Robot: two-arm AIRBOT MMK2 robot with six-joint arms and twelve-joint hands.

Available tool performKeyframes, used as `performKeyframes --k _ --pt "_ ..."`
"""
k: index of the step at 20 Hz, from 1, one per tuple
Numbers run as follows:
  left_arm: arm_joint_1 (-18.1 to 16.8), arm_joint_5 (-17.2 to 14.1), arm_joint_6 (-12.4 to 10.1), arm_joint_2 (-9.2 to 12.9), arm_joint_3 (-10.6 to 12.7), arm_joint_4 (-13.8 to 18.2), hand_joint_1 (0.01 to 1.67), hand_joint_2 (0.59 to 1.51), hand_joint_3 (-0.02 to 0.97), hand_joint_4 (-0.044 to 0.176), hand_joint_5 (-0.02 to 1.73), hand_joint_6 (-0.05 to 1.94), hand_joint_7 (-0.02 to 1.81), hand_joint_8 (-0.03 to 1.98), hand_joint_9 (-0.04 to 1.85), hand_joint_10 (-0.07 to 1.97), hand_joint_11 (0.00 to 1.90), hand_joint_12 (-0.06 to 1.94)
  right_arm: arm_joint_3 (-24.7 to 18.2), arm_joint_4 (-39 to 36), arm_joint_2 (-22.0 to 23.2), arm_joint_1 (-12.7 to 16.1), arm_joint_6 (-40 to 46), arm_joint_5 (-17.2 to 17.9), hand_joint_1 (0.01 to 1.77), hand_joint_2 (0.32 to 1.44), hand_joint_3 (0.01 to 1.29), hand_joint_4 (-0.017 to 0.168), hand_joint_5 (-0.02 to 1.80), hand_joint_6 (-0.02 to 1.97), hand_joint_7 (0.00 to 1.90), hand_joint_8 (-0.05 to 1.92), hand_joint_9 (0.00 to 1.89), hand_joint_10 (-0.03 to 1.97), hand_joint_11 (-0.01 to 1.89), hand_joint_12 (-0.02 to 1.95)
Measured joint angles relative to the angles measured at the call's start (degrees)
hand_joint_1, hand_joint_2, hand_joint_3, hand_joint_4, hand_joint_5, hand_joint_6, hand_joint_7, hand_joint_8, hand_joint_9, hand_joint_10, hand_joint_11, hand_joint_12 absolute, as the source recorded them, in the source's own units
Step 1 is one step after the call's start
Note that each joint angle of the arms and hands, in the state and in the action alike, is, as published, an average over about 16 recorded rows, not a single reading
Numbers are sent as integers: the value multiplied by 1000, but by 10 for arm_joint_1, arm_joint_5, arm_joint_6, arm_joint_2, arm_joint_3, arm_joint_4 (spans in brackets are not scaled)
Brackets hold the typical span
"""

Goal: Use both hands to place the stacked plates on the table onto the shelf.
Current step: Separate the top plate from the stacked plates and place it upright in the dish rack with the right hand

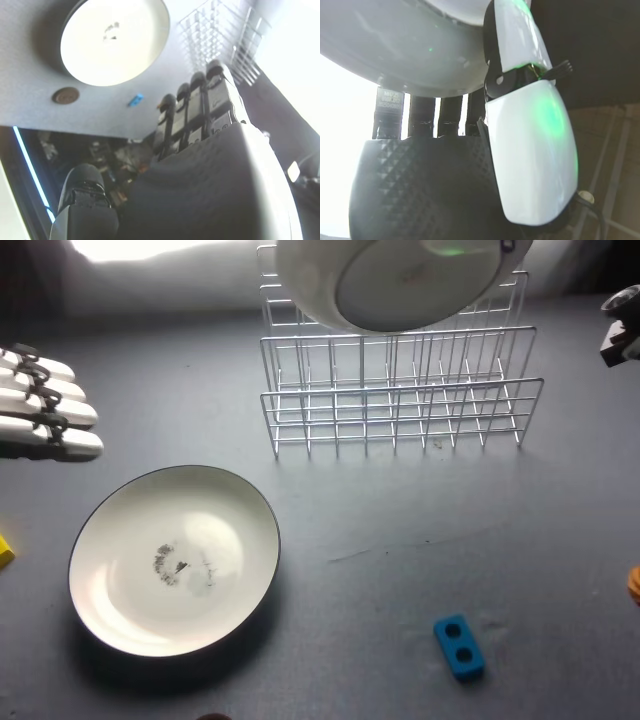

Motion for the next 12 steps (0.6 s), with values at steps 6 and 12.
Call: performKeyframes --k 6,12 --pt "27 2 -6 -15 -2 -2 13 1096 20 3 68 7 34 -3 19 19 21 9 30 -84 -8 7 65 -21 1335 1017 17 -8 904 940 1011 847 990 1079 786 1149" --pt "73 6 4 -38 2 -28 13 1101 20 2 74 8 42 -3 21 19 22 9 58 -172 -22 8 154 -26 1336 1016 16 -8 910 930 1013 849 989 1089 783 1163"
